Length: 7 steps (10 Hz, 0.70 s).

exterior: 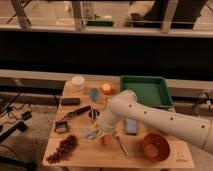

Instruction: Place towel in tray

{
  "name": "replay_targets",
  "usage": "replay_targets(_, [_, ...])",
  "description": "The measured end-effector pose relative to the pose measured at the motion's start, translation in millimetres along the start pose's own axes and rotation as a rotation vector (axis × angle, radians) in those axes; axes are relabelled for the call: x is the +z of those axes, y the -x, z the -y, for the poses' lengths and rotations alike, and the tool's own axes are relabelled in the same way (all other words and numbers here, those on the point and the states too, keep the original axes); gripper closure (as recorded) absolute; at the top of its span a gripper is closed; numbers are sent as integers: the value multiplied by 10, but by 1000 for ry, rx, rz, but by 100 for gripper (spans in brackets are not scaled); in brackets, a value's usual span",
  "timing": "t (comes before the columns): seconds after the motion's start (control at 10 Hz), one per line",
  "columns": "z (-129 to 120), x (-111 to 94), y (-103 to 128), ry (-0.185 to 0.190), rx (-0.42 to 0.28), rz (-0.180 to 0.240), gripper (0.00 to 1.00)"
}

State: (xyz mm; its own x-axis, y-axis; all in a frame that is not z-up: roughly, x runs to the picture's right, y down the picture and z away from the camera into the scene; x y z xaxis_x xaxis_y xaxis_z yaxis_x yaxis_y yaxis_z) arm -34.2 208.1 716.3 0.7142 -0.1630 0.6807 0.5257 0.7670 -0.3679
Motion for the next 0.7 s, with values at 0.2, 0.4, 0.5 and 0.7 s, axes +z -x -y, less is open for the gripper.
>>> replay_targets(0.2, [79, -131, -216, -28, 24, -4, 86])
replay_targets(0.4, [223, -418, -465, -66, 41, -27, 86])
replay_targets(0.5, [297, -531, -547, -78, 45, -40, 86])
replay_targets(0.7, [437, -813, -818, -110, 64, -72, 86])
